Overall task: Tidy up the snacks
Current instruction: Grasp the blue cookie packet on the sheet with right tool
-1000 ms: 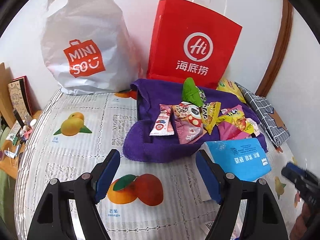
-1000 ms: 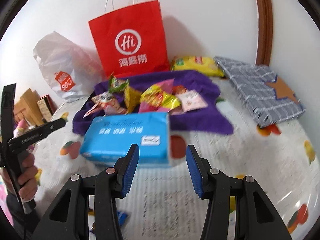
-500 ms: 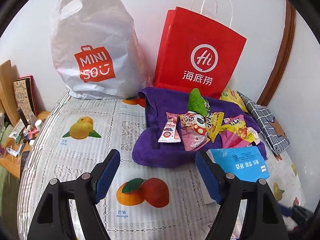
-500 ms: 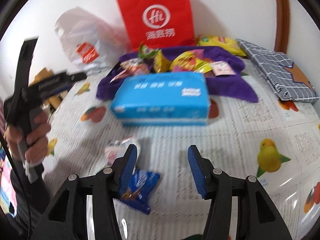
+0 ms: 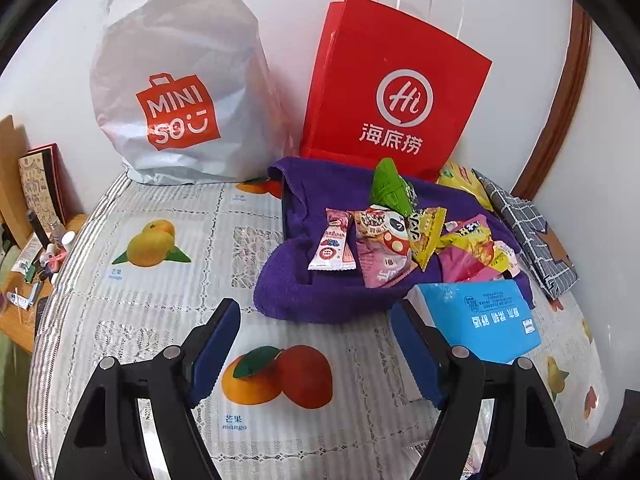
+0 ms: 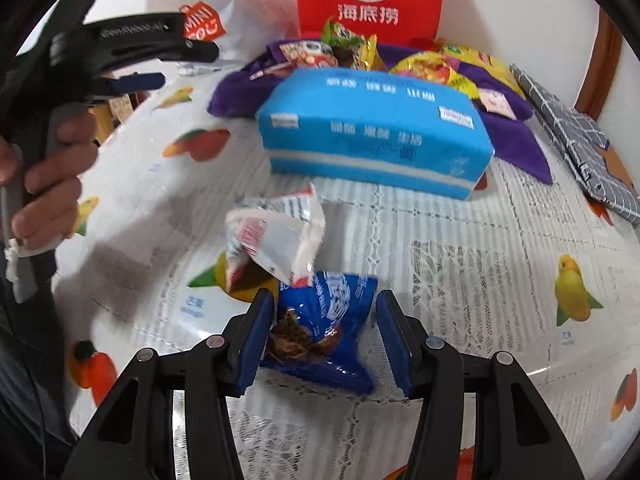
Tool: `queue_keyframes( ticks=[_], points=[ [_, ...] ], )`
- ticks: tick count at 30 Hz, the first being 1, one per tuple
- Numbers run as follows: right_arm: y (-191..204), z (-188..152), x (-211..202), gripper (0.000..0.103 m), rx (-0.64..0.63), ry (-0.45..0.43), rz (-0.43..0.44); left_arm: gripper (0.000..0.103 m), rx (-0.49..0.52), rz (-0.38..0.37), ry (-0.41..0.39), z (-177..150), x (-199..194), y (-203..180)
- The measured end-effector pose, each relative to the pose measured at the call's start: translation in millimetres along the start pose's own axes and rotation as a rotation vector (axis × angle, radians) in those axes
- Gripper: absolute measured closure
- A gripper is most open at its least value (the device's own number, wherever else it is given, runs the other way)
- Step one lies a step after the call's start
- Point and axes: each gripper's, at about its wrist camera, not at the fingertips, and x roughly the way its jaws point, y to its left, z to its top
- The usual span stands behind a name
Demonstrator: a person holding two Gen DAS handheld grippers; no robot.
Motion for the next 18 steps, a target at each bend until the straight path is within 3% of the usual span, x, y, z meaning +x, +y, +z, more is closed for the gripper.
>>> queue_keyframes(
  ticks=[6, 18],
  points=[
    [-14, -1, 0, 0.057, 0.01, -0.038, 0.012, 0.026, 0.049, 0.009, 0.016, -4, 5, -10],
    [-64, -2, -1, 0.057, 0.095, -0.091, -0.029, 0.027, 0.113, 0.024, 0.06, -16, 22, -25]
  ],
)
